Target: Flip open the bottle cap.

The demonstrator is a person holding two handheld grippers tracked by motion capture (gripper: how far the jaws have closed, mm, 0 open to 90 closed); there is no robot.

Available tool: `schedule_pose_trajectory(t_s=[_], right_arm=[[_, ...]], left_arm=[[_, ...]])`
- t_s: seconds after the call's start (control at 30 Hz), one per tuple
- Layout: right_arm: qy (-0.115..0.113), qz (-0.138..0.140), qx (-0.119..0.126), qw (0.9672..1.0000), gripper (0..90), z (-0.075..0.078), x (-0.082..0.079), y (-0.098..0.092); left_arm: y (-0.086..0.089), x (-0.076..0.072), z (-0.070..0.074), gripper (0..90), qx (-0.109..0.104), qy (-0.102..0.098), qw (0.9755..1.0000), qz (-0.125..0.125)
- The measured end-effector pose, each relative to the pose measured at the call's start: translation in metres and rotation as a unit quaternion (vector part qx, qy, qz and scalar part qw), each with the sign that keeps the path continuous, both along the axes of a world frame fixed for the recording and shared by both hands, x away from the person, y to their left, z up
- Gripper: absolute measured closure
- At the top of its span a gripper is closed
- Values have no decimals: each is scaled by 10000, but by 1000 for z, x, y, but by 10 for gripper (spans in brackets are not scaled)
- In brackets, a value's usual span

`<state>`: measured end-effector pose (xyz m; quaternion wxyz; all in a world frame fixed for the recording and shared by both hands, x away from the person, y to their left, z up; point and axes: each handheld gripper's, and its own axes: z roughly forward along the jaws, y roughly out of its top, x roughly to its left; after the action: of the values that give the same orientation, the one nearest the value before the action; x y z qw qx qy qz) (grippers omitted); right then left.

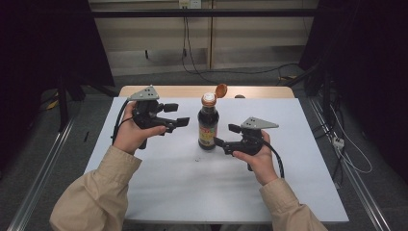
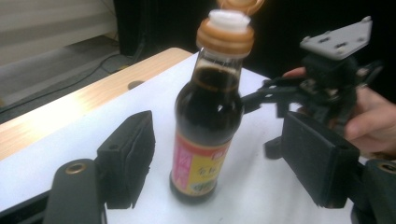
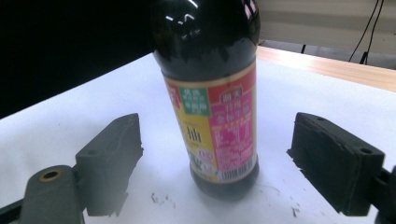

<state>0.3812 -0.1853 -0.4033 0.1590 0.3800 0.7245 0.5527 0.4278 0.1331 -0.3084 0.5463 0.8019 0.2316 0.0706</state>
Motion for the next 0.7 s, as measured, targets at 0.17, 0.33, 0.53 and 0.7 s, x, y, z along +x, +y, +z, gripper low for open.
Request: schedule_pose_trajectory(t_s=[0.17,0.33,0.53,0.7], right_arm=[[-19,53,-83,9999,162,0,-8,-7],[-29,84,-108,9999,162,-1,-16,-14],[15,26,-201,9998,164,-6,-23,-25],[23,9,-194,9998,164,-9,-31,-34]], left_arm=[[5,-7,-9,236,20,-26,10000,9],[12,-12,-20,211,94,34,10000,-2],[22,-19,-34,182,23,3,10000,27],[29,-23,-42,159,57,9,10000,57]])
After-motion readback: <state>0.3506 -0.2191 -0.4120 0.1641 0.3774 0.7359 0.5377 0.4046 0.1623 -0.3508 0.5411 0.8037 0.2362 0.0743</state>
